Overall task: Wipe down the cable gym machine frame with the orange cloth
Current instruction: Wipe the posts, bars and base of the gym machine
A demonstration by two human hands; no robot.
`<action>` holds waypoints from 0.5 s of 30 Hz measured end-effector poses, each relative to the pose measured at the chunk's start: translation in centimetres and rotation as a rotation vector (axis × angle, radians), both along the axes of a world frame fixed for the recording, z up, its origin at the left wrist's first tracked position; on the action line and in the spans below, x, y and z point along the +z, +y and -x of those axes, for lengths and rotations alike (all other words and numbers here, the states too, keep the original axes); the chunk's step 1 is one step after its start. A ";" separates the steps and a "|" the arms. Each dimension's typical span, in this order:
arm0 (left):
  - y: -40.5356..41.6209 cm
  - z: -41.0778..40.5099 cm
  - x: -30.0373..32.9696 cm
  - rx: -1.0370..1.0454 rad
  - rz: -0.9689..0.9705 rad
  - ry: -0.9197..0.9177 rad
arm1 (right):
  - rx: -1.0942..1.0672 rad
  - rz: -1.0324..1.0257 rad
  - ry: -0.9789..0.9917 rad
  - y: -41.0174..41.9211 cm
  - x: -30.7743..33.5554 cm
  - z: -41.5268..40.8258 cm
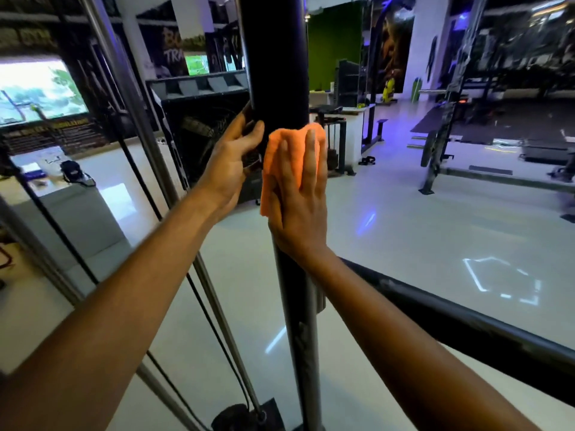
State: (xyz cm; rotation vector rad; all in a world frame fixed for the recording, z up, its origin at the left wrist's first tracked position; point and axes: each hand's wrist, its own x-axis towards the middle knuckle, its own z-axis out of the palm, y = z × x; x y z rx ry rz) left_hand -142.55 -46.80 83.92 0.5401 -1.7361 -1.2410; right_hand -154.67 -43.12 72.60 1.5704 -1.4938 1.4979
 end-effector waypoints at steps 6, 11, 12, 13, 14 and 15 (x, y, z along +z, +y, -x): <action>0.3 0.5 -3.0 0.044 -0.107 -0.008 | 0.050 -0.213 0.044 2.8 -11.7 1.0; 1.0 0.9 -3.8 0.081 -0.104 0.004 | 0.117 -0.154 0.082 1.9 -7.2 2.2; 1.2 1.0 -4.1 0.094 -0.102 0.008 | 0.121 -0.131 0.074 1.4 -6.2 2.3; 1.3 1.0 -4.4 0.102 -0.100 0.008 | 0.127 -0.109 0.061 1.1 -5.4 2.4; 1.4 1.0 -4.7 0.107 -0.100 0.004 | 0.139 -0.096 0.047 0.9 -5.3 2.3; 1.5 1.1 -5.0 0.106 -0.101 -0.001 | 0.151 -0.088 0.036 1.0 -5.8 2.3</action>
